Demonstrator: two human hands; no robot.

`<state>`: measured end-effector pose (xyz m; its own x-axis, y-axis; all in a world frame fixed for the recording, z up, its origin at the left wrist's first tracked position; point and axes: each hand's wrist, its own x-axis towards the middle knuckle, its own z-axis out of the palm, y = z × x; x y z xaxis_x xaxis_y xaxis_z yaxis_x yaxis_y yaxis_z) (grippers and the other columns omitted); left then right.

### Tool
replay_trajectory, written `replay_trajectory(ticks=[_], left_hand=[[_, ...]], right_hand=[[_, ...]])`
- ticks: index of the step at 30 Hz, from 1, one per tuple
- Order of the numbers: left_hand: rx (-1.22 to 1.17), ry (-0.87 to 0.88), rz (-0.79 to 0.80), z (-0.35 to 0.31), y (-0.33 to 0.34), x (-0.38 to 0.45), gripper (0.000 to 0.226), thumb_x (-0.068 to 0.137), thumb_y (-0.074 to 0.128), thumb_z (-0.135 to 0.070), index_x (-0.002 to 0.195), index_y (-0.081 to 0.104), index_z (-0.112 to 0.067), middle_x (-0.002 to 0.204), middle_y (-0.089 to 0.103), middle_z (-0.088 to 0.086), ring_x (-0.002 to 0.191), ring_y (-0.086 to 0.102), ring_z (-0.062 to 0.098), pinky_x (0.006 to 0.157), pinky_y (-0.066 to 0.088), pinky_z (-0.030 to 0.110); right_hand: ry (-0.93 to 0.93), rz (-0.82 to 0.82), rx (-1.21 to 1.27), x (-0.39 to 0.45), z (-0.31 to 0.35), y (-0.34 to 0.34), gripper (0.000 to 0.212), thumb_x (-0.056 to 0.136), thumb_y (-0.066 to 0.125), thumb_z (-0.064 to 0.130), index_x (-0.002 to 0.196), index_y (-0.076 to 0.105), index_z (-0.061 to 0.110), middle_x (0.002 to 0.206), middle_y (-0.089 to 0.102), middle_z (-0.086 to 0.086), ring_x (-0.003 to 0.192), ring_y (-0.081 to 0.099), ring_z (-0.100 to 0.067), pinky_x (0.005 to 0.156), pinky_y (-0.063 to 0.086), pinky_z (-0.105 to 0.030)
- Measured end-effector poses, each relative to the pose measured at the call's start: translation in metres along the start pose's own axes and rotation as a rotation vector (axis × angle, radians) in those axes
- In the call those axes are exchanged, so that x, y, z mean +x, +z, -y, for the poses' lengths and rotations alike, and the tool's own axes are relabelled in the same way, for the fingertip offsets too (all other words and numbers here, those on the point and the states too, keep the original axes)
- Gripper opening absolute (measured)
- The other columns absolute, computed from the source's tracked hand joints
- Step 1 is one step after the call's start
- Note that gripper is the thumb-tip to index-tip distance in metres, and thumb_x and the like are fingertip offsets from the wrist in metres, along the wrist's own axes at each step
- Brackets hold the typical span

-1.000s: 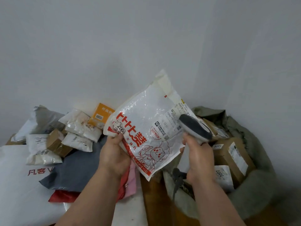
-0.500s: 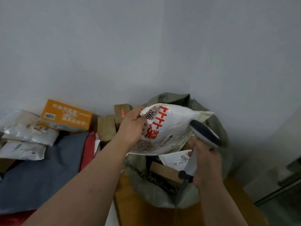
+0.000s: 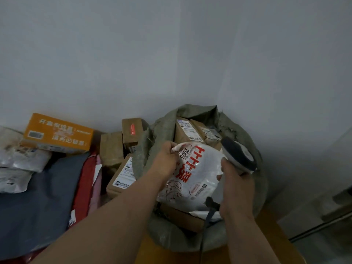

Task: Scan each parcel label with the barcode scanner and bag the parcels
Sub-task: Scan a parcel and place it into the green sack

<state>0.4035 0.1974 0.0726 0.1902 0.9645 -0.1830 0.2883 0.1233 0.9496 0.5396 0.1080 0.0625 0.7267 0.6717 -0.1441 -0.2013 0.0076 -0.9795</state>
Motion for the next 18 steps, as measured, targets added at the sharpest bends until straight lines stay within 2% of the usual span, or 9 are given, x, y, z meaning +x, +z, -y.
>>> replay_trajectory(ticks=[2,6,8,10,12,14,16,18], left_hand=[[-0.029,0.009,0.005,0.002,0.007,0.004,0.019,0.103,0.042,-0.019,0.099,0.060,-0.020,0.095,0.068,0.002,0.085,0.059,0.012,0.064,0.039,0.028],[-0.089,-0.021,0.089,0.009,0.014,0.013,0.023,0.100,0.043,-0.014,0.083,0.058,-0.021,0.072,0.067,-0.005,0.059,0.062,0.000,0.054,0.048,0.021],[-0.047,-0.085,0.155,0.019,0.013,0.014,0.021,0.101,0.044,-0.015,0.087,0.058,-0.020,0.076,0.068,-0.002,0.064,0.064,0.006,0.054,0.049,0.018],[0.066,-0.099,0.149,0.033,0.008,0.016,0.020,0.101,0.046,-0.015,0.087,0.059,-0.020,0.081,0.067,0.000,0.073,0.062,0.012,0.055,0.048,0.016],[0.196,-0.081,0.098,0.043,0.002,0.020,0.018,0.101,0.049,-0.019,0.089,0.062,-0.021,0.090,0.067,0.001,0.085,0.061,0.017,0.067,0.051,0.021],[0.316,-0.088,0.107,0.049,-0.005,0.025,0.016,0.101,0.049,-0.028,0.106,0.064,-0.023,0.106,0.067,0.002,0.100,0.061,0.020,0.087,0.052,0.033],[0.462,-0.130,0.194,0.052,-0.011,0.028,0.031,0.100,0.048,-0.044,0.126,0.056,-0.028,0.121,0.064,0.001,0.111,0.059,0.022,0.100,0.047,0.041],[0.724,-0.135,0.250,0.058,-0.019,0.029,0.047,0.096,0.042,-0.062,0.133,0.051,-0.036,0.134,0.059,-0.003,0.126,0.052,0.024,0.113,0.031,0.052]], right_hand=[[0.041,0.008,-0.032,0.005,-0.007,0.003,0.019,0.089,0.071,0.033,0.105,0.062,0.032,0.089,0.067,0.007,0.086,0.063,-0.016,0.079,0.050,-0.041],[0.102,0.017,-0.059,0.017,-0.019,0.007,0.008,0.088,0.072,0.034,0.087,0.064,0.033,0.073,0.073,0.015,0.084,0.069,-0.017,0.076,0.056,-0.043],[0.094,0.035,-0.096,0.019,-0.023,0.011,0.009,0.088,0.071,0.037,0.081,0.065,0.036,0.070,0.071,0.021,0.081,0.069,-0.015,0.077,0.054,-0.042],[0.082,0.053,-0.113,0.021,-0.027,0.014,0.012,0.087,0.071,0.039,0.079,0.063,0.044,0.071,0.068,0.027,0.081,0.066,-0.012,0.074,0.048,-0.038],[0.053,0.066,-0.132,0.020,-0.028,0.020,0.016,0.087,0.070,0.039,0.080,0.060,0.049,0.073,0.066,0.031,0.083,0.065,-0.011,0.071,0.042,-0.034],[0.009,0.057,-0.177,0.021,-0.030,0.026,0.014,0.086,0.070,0.041,0.083,0.060,0.049,0.078,0.068,0.025,0.086,0.065,-0.010,0.069,0.040,-0.029],[-0.032,0.056,-0.229,0.021,-0.028,0.032,0.009,0.081,0.069,0.049,0.086,0.062,0.046,0.085,0.070,0.015,0.091,0.066,-0.013,0.073,0.043,-0.029],[-0.065,0.069,-0.282,0.021,-0.026,0.037,0.034,0.068,0.065,0.062,0.092,0.065,0.039,0.097,0.070,0.006,0.096,0.066,-0.019,0.084,0.052,-0.039]])
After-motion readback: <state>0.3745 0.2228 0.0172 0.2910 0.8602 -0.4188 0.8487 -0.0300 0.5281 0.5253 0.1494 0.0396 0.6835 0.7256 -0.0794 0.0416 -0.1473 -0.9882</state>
